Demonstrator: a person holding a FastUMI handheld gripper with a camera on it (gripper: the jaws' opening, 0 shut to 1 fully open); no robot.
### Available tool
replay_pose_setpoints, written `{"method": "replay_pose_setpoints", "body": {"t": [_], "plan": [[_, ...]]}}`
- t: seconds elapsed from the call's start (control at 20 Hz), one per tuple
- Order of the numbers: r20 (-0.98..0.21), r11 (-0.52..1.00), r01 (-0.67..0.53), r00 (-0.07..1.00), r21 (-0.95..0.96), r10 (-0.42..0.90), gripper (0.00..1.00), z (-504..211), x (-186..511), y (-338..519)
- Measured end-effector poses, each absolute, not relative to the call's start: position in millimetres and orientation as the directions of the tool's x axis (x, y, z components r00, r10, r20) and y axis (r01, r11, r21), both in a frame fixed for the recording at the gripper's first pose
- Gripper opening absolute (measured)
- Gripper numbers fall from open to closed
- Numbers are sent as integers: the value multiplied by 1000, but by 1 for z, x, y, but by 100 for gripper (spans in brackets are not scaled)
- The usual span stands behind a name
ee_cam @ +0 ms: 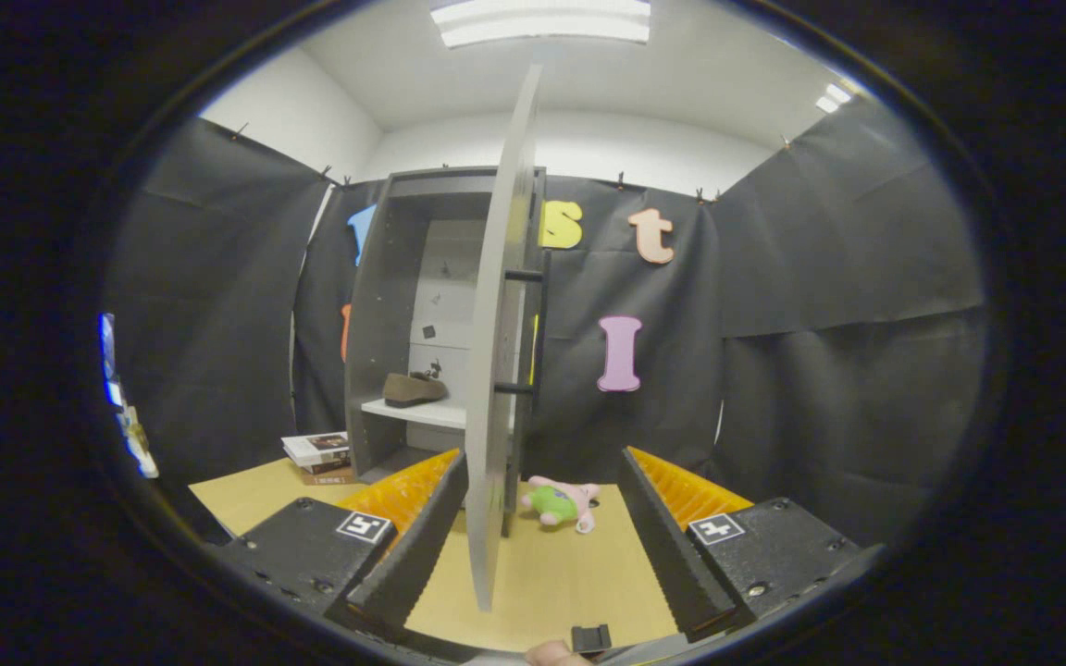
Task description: Open the shoe cabinet door, grab the shoes and put them into the shoe cabinet, then close the shoe cabinet door.
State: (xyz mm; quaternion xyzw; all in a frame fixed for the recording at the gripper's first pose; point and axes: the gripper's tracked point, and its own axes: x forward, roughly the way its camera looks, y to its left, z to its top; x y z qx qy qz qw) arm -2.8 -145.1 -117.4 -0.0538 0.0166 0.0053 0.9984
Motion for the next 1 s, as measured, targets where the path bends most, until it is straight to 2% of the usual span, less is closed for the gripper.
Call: {"method": "replay_pose_setpoints", "body": {"t": [0.6, 1.0], "plan": [[-140, 998, -39, 990, -47, 32, 100, -217, -8, -128], [-78, 996, 8, 997, -85, -15, 100, -251, -4, -121]]}}
